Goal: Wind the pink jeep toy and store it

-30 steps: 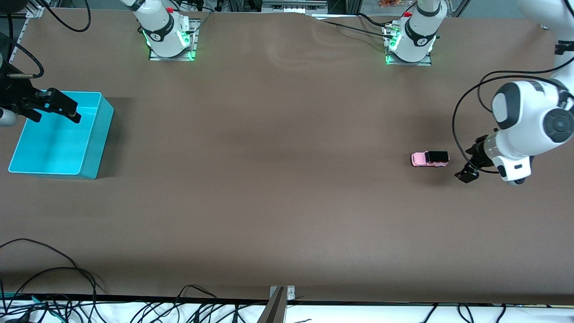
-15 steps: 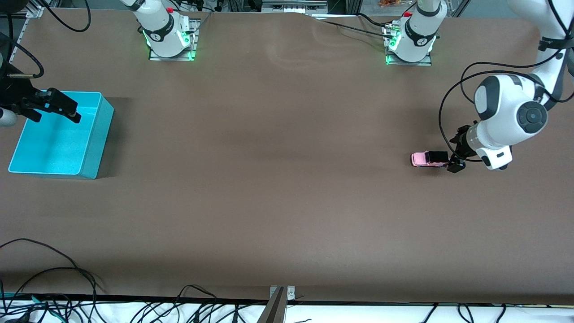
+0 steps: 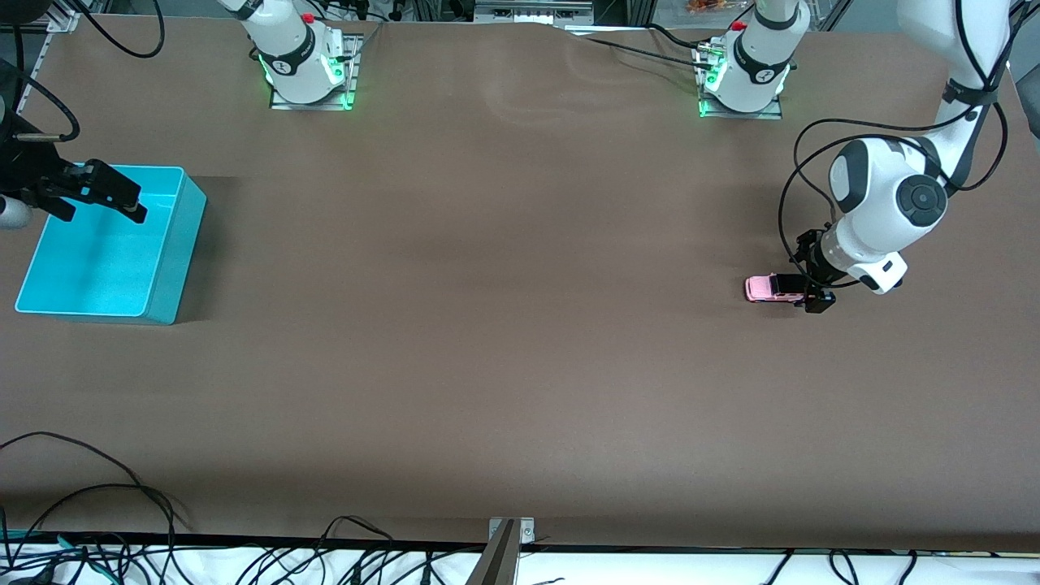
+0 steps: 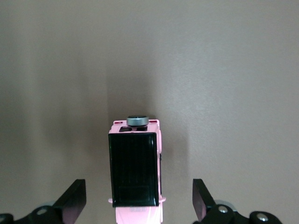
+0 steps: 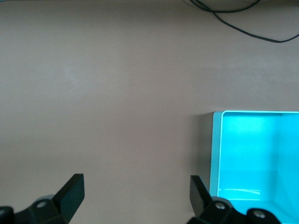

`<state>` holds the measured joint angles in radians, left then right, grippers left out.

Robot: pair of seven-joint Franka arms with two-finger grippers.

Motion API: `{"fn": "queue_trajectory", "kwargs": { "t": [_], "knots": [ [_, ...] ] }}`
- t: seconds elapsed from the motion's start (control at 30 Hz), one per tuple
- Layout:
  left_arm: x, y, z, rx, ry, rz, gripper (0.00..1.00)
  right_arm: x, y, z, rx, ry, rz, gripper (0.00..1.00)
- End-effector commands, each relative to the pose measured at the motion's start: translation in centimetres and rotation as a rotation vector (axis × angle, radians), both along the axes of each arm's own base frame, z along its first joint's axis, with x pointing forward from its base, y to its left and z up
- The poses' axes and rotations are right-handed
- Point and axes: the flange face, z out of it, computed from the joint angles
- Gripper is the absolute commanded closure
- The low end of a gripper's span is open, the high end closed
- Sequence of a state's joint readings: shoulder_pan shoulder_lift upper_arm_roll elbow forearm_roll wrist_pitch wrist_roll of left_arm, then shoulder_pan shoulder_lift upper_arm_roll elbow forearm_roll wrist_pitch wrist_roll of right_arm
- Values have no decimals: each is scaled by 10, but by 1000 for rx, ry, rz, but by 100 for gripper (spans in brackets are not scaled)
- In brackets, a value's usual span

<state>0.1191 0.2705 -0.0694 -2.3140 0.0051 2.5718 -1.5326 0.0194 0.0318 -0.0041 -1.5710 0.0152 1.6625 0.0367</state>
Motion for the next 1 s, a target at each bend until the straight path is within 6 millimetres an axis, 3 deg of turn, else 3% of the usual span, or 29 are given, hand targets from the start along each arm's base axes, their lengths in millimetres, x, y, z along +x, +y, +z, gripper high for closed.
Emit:
{"fn": "queue_trajectory", "kwargs": {
  "t": [0.0, 0.13, 0.23, 0.4, 0.53, 0.7, 0.97],
  "knots": [
    [0, -7, -17, 9, -1, 54, 0, 1, 0, 6, -6, -6, -1, 0],
    [-1, -17, -30, 9, 13, 57, 3, 1, 0, 6, -4, -6, -1, 0],
    [-2, -21, -33, 13, 16, 58, 11, 1, 0, 6, -4, -5, 0, 0],
    [-2, -21, -31, 27, 17, 49, 32, 1, 0, 6, -4, -6, 0, 0],
    [-3, -18, -30, 28, 18, 53, 57, 1, 0, 6, -4, -6, -1, 0],
    [-2, -17, -29, 28, 17, 56, 75, 1, 0, 6, -4, -6, -1, 0],
    [-1, -16, -29, 28, 15, 59, 77, 1, 1, 6, -3, -5, -1, 0]
  ]
}}
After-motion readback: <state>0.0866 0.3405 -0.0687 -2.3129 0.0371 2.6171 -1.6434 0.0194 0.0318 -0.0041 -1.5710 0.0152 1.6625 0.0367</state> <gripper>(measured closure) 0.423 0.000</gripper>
